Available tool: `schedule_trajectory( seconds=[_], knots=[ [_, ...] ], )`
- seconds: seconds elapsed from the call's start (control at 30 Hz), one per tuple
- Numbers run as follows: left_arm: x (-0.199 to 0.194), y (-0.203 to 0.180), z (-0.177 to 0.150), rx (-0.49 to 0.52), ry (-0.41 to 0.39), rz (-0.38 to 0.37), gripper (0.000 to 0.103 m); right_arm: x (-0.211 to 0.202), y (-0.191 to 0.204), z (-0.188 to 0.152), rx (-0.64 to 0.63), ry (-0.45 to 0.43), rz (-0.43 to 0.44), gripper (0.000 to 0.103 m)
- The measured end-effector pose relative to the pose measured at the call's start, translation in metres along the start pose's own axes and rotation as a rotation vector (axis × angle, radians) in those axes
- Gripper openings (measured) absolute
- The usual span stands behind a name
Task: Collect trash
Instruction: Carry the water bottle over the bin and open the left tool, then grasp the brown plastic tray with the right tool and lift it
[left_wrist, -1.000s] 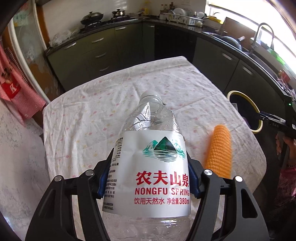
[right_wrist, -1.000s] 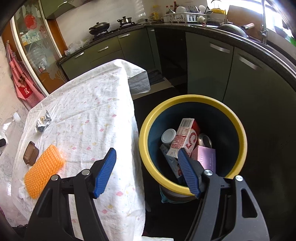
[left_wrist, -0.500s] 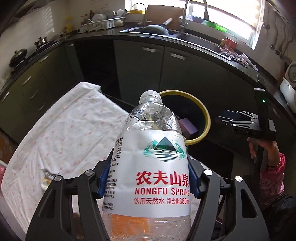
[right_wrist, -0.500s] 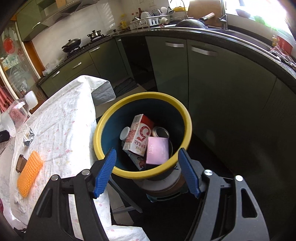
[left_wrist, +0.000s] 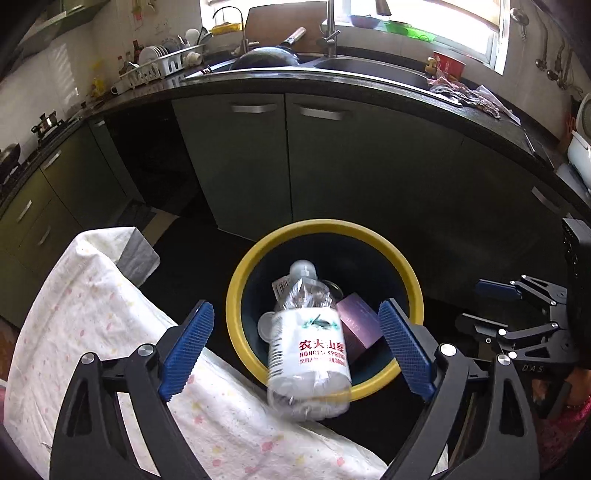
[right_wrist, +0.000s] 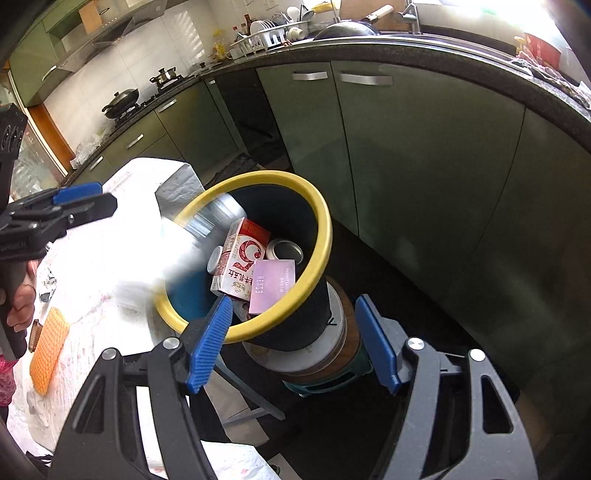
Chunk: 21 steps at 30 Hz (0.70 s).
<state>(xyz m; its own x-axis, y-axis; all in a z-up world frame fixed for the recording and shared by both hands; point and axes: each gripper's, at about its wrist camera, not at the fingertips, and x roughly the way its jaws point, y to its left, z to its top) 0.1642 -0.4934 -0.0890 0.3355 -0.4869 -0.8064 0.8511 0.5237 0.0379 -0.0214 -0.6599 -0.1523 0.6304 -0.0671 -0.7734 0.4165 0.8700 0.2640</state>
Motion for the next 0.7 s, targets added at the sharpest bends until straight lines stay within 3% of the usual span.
schedule_trajectory(
  seconds=[0.27,0.7],
  knots=[
    [-0.081,0.026,-0.024,-0.077,-0.099,-0.015,0.092,0.009,0.004,-0.002,0.002,0.020,0.012,0.066],
    [-0.214,0.095,-0.151,-0.253,-0.232,0.143,0.095,0.012,0.053,0.002,-0.086,0.028,0.031,0.066]
  ],
)
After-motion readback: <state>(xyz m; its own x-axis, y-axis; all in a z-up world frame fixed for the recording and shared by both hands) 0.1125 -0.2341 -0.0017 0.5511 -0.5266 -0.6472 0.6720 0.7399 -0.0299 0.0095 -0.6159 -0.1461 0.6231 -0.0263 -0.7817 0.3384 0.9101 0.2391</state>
